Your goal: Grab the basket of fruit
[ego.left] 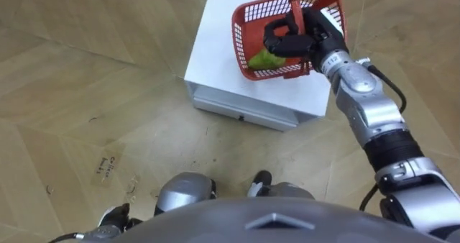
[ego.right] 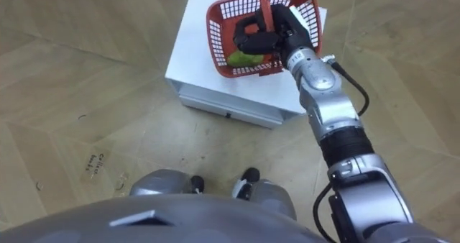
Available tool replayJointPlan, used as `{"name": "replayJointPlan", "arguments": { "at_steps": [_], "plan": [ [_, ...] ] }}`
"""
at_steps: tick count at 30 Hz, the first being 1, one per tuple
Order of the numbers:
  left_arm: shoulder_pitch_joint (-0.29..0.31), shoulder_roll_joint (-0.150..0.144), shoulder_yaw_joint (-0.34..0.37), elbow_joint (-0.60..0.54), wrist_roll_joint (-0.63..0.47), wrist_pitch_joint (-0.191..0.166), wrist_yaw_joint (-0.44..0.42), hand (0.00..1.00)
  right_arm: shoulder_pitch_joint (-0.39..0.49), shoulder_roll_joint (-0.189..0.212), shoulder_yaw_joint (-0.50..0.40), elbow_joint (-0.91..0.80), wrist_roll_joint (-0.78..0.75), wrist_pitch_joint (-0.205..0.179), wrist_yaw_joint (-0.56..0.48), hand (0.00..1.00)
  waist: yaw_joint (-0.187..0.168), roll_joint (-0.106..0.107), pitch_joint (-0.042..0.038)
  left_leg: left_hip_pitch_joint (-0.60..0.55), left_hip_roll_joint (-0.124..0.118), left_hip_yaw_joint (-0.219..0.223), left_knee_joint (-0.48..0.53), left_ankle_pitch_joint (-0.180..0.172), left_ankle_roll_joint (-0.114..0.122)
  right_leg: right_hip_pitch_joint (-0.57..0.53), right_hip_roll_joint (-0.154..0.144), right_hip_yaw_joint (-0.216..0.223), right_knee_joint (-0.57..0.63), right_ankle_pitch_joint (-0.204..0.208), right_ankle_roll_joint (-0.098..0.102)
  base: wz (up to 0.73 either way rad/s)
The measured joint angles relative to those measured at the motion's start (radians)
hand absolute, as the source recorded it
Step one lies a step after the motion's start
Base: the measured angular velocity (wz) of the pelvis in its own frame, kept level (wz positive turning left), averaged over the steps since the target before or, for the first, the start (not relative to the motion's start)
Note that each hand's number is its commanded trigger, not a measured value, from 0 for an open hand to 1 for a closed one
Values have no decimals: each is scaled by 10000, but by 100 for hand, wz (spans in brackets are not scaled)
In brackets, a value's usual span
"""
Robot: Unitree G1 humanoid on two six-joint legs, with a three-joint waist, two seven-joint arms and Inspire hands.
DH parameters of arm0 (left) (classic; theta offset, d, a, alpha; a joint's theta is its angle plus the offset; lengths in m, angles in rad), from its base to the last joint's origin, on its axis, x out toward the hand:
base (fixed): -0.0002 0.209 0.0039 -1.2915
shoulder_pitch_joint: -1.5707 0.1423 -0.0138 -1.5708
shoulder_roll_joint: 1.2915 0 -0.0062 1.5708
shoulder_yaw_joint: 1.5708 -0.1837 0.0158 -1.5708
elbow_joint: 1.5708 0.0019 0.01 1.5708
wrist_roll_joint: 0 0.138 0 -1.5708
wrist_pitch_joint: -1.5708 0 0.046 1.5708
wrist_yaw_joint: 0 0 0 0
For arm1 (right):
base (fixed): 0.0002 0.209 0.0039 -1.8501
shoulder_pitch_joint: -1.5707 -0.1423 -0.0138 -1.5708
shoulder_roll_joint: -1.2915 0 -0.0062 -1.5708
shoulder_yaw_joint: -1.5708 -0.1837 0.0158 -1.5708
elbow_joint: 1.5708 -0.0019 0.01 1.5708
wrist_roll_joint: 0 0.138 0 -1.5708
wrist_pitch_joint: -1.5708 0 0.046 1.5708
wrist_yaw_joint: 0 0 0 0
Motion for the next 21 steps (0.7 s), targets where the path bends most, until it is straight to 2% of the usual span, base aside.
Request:
{"name": "replayJointPlan", "arguments": {
  "at_steps": [4,9,12,13,14,15,17,21],
  "plan": [
    [67,3,11,-3,0,118,-2,0,-332,-40,-184,1016,34,-87,-417,100,-20,184,-1,-117,-39,-223,63,0,0,87,-54,-252,-69,-23,33,26],
    [66,20,49,-99,46,122,-199,0,-523,-114,-215,2245,-25,-205,-474,100,33,362,-43,-402,-45,-209,154,2,-2,-149,-80,-252,-18,-90,93,13],
    [75,48,47,-104,39,133,-181,0,-720,-494,-220,2894,-15,-206,-512,100,165,418,-50,-533,-45,-183,153,2,-3,-298,-102,-258,32,-138,100,0],
    [78,55,47,-89,40,134,-160,0,-720,-647,-222,2931,-13,-206,-577,93,210,443,-46,-544,-43,-204,152,2,-3,-305,-105,-267,33,-140,98,0],
    [87,55,48,-91,44,135,-145,0,-721,-776,-224,2969,-13,-206,-614,53,225,461,-52,-549,-41,-205,146,2,-4,-304,-170,-285,37,-147,98,0],
    [87,55,48,-93,44,135,-132,0,-720,-824,-233,2982,-13,-206,-652,0,227,462,-53,-550,-43,-203,143,3,-4,-304,-184,-302,49,-167,111,5],
    [85,50,46,-94,44,126,-90,0,-777,-866,-466,3260,80,-289,-781,0,237,467,-51,-514,-86,-230,145,3,-4,-310,-212,-532,204,-303,136,10],
    [87,51,47,-92,45,126,-81,0,-905,-872,-568,3623,392,-353,-940,0,267,518,-22,-489,-107,-279,147,3,-4,-364,-243,-538,384,-388,103,5]
  ]
}}
